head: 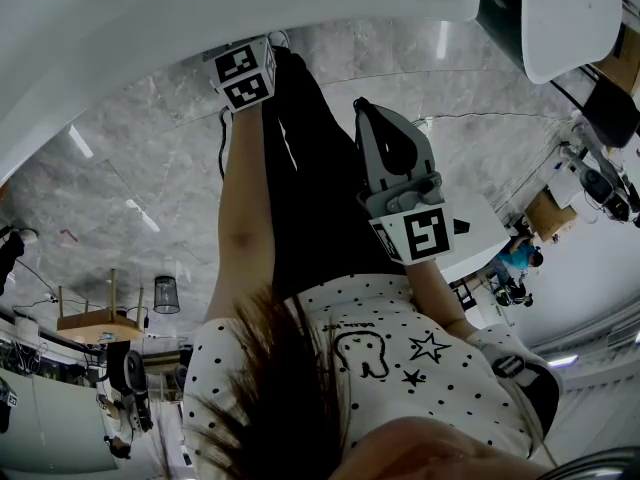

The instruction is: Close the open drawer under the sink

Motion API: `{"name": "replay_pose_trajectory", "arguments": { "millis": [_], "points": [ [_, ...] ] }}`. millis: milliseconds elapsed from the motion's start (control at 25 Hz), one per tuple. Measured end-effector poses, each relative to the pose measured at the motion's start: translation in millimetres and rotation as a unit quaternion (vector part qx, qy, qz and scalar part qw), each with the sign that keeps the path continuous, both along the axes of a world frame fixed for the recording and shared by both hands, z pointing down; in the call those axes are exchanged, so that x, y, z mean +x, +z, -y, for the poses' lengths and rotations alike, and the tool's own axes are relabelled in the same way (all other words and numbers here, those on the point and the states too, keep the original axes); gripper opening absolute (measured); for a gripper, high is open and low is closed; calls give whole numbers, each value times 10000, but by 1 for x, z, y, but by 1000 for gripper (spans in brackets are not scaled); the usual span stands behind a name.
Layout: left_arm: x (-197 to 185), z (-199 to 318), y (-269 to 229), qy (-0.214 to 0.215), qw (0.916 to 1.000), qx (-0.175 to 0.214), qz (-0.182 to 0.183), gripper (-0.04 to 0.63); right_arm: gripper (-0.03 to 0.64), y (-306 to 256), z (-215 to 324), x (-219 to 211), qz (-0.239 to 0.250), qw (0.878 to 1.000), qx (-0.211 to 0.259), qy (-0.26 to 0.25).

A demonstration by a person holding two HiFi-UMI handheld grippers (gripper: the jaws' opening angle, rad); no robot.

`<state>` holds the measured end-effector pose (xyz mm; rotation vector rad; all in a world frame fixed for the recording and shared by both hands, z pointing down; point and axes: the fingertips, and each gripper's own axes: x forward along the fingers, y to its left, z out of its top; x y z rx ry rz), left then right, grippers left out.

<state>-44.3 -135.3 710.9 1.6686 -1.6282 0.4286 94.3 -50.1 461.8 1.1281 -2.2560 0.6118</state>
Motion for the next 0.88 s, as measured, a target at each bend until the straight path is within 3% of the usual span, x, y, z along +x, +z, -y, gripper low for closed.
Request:
{"name": "replay_pose_trajectory", "arguments": {
  "millis": [880],
  "points": [
    [-3, 9, 6, -21, 10000, 51, -64, 146, 15, 7, 3, -3, -23, 10000, -72, 28]
  ]
}}
